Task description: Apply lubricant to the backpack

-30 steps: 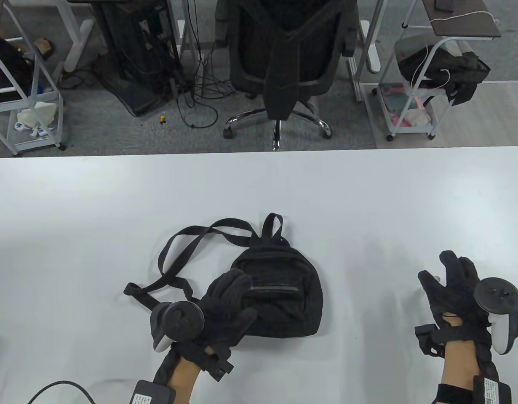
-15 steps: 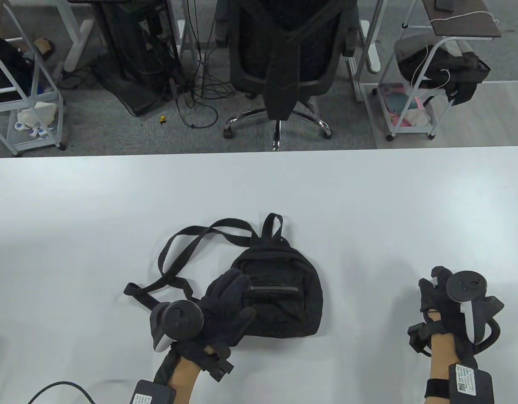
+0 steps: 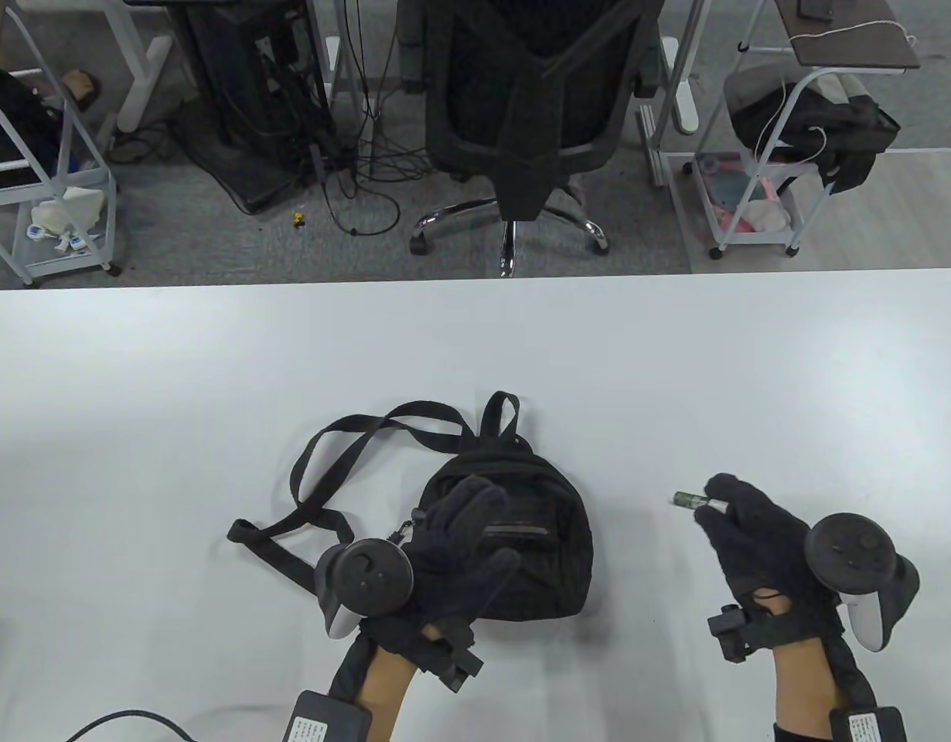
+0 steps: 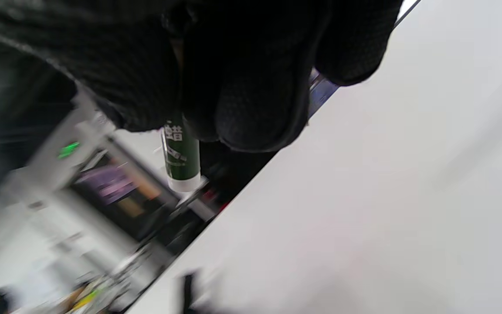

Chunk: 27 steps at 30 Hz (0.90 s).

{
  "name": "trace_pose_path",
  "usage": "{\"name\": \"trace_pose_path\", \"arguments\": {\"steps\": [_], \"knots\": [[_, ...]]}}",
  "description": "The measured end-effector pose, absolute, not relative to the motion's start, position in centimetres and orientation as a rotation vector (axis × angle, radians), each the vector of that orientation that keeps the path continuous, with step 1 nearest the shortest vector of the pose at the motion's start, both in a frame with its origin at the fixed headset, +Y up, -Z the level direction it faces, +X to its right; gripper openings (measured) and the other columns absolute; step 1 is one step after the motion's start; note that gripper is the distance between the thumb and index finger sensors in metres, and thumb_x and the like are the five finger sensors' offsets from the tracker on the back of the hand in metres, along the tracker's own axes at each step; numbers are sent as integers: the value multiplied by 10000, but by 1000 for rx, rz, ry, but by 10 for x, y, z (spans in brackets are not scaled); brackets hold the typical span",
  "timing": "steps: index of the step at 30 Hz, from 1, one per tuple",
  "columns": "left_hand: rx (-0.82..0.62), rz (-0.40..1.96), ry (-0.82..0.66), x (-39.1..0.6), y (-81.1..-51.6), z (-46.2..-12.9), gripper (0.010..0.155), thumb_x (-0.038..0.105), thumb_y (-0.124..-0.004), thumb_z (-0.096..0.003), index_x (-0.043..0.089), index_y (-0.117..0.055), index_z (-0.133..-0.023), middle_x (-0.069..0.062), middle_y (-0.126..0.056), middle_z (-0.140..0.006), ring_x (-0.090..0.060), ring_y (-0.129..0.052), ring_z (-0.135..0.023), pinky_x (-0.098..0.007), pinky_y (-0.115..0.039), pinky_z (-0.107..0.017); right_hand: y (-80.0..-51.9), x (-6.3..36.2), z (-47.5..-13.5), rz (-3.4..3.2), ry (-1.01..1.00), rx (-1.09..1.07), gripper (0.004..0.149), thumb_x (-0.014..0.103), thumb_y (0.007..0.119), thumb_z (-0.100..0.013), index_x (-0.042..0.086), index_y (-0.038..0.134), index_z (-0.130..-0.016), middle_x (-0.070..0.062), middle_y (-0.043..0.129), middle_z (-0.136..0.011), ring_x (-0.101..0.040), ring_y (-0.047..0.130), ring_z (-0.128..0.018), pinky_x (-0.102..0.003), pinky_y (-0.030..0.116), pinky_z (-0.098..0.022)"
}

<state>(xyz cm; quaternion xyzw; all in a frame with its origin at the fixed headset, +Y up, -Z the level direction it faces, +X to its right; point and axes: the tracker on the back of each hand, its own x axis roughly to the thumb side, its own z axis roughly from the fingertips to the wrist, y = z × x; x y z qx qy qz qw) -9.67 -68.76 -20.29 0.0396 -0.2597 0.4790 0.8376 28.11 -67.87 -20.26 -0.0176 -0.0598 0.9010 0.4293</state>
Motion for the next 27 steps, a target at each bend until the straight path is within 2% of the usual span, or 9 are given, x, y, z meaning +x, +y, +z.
{"name": "trace_pose_path", "arguments": {"steps": [6,9,11,16,21,27], "knots": [[166,848,-592,-66,-676,-190,743,510,-909,-435,160,-685,-1051,-175,-733,-1051,-434,-912,-879,-714,-737,-605,-658,211,-201,2213,56,307,527,493,985,-477,298,784,-923,52,969,-733,-105,1100,-492,-434,805,-602],[219,820,-523,-68,-670,-183,630,509,-935,-418,163,-841,-937,-119,-934,-878,-366,-1074,-663,-657,-835,-532,-652,183,-200,2181,71,383,521,525,957,-484,315,775,-924,75,979,-717,-70,1119,-467,-368,853,-555],[228,876,-507,-71,-666,-181,590,485,-948,-417,154,-874,-899,-114,-965,-829,-355,-1091,-605,-648,-845,-517,-647,164,-200,2193,68,416,516,535,942,-489,311,776,-923,74,982,-705,-63,1121,-449,-353,867,-534],[275,830,-479,-84,-666,-178,545,445,-965,-405,137,-921,-852,-114,-1021,-741,-336,-1123,-500,-636,-860,-496,-652,147,-202,2186,40,418,501,535,924,-497,317,776,-924,63,974,-692,-59,1090,-413,-354,866,-539],[361,471,-533,-79,-665,-169,541,452,-889,-412,98,-943,-817,-94,-1070,-650,-286,-1155,-417,-599,-887,-487,-673,138,-208,2101,68,441,463,508,917,-507,323,789,-911,35,968,-687,-78,1074,-406,-352,870,-566],[230,605,-605,-75,-672,-177,543,442,-890,-414,63,-965,-795,-120,-1084,-612,-292,-1163,-408,-633,-858,-516,-680,151,-218,2068,137,546,419,507,928,-496,367,816,-875,41,989,-678,-96,1101,-424,-335,880,-578]]}}
